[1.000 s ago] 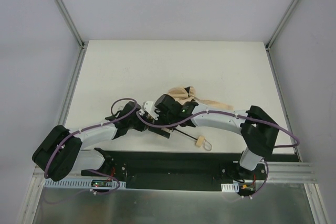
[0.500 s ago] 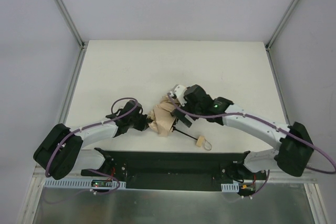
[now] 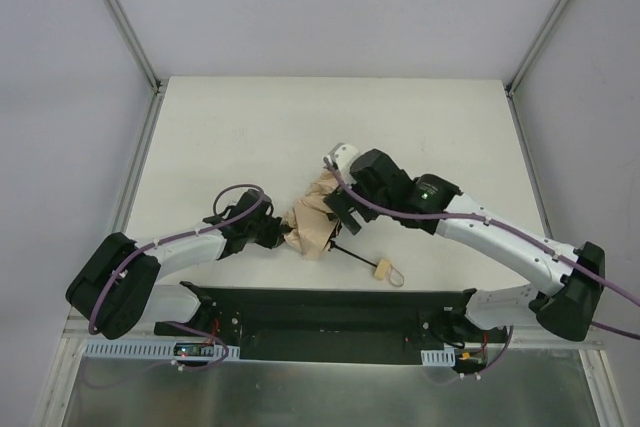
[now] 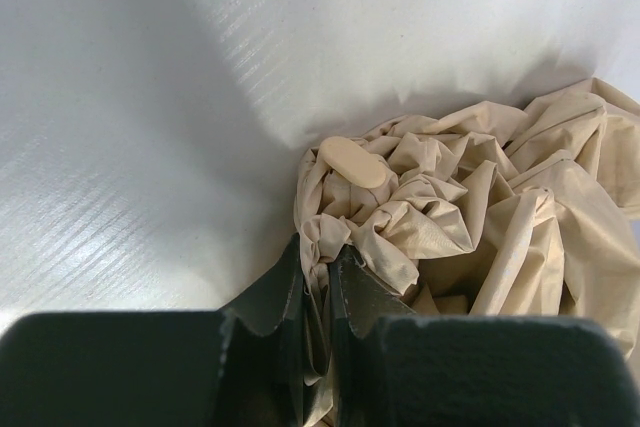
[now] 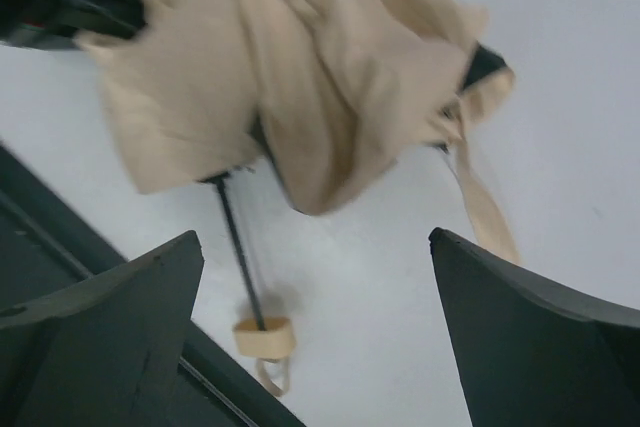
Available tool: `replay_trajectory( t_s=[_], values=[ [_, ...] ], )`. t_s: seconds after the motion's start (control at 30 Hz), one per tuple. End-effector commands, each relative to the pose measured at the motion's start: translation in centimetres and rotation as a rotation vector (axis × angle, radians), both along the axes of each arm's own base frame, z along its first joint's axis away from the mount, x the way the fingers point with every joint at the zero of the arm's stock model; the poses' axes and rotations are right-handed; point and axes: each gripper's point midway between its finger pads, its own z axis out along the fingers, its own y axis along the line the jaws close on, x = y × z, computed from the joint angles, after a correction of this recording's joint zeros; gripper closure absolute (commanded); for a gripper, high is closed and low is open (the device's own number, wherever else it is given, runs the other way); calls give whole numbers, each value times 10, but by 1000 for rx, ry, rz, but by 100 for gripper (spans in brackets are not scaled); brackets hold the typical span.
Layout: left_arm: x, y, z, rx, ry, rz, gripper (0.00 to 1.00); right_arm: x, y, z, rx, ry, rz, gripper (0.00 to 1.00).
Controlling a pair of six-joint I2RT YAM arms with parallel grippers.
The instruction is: Put away the umbrella
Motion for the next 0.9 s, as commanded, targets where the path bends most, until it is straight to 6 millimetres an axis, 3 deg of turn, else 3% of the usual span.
replay_trajectory(
  t_s=[0.0, 0.1, 0.23, 0.43, 0.67, 0.77, 0.87],
  values=[
    [-46, 34, -39, 151, 199, 4, 100, -27, 90, 42, 199, -33, 277, 2],
    [-47, 33, -37, 142, 207, 11, 100, -35, 126, 8, 129, -34, 404, 3],
    [-49, 33, -36, 138, 219, 15, 100, -36, 146, -34, 66, -52, 509, 1],
    [-53, 30, -34, 111, 245, 18, 100, -21, 146, -88, -47, -94, 537, 1],
    [-54, 24, -27, 63, 257, 24, 100, 0, 146, -152, -141, -58, 438, 1],
    [-52, 24, -22, 46, 244, 29, 100, -8, 138, -177, -178, 38, 428, 1],
    [-47, 25, -16, 26, 223, 36, 100, -22, 120, -201, -208, 151, 393, 12]
  ],
)
